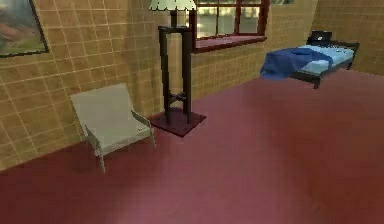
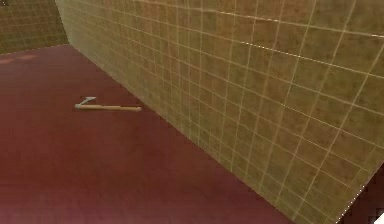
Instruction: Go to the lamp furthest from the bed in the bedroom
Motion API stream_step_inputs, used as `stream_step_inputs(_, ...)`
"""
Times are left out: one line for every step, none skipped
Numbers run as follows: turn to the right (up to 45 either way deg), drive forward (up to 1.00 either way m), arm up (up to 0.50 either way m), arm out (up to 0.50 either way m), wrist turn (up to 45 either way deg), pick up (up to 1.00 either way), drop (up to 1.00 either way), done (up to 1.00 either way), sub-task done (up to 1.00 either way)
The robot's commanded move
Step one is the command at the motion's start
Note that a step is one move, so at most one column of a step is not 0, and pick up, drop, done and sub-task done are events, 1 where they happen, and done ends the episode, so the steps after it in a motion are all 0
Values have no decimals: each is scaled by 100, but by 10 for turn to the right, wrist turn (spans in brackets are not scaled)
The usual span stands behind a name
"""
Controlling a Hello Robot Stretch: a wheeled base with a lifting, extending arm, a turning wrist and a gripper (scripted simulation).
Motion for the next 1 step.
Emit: stream_step_inputs(0,100,0,0,0,0,0,0,0)
